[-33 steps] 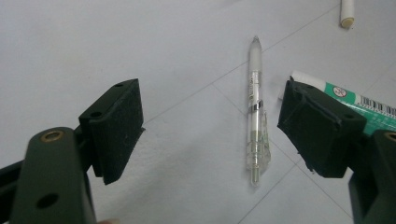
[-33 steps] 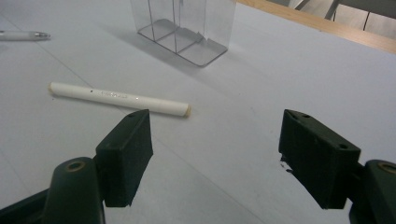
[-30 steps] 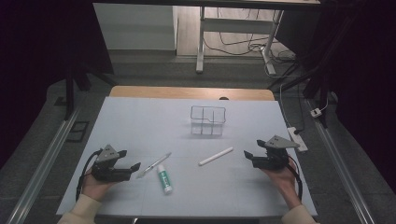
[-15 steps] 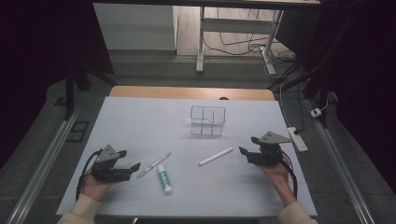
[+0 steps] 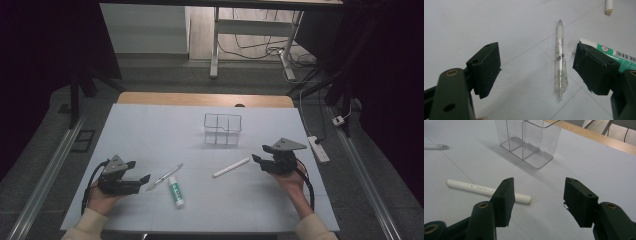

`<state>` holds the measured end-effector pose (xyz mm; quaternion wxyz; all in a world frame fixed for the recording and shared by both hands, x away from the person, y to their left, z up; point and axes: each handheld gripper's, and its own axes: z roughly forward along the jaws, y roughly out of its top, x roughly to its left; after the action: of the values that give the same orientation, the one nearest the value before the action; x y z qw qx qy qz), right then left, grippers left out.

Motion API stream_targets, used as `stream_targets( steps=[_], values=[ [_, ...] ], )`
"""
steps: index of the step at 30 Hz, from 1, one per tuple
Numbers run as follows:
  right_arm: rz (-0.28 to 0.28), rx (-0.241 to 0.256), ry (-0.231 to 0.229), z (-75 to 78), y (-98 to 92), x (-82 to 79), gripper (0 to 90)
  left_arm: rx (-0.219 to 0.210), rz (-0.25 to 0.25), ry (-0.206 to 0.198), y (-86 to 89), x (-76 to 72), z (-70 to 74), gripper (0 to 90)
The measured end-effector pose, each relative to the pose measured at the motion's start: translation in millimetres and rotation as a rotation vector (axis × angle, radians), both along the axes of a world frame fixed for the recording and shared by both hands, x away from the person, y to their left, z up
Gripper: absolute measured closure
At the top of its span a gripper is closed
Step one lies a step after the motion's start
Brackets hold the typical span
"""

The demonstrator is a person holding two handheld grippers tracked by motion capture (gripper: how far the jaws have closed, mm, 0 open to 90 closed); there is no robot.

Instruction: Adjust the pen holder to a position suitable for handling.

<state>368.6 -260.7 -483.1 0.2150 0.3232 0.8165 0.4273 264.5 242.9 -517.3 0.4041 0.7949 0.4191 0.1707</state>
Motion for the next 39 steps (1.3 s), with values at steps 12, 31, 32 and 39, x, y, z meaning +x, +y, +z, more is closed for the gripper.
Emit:
stream_targets(
  steps=[12, 31, 32, 39],
  values=[
    [0.017, -0.028, 0.003, -0.7, 14.2, 11.3, 72.2, 0.002, -0.001, 0.002, -0.8, -0.2, 0.0, 22.3],
    [0.014, -0.042, -0.011, -0.6, 36.0, 33.1, 88.6, 0.005, 0.003, -0.001, 0.2, -0.1, 0.2, 22.3],
    [0.014, -0.043, -0.009, -1.5, 36.7, 34.2, 88.6, 0.004, 0.003, -0.001, 0.2, 0.0, 0.0, 22.4],
    [-0.007, -0.045, 0.0, -4.3, 39.9, 43.7, 88.6, 0.006, 0.003, 0.0, 0.1, 0.2, -0.1, 22.3]
  ],
)
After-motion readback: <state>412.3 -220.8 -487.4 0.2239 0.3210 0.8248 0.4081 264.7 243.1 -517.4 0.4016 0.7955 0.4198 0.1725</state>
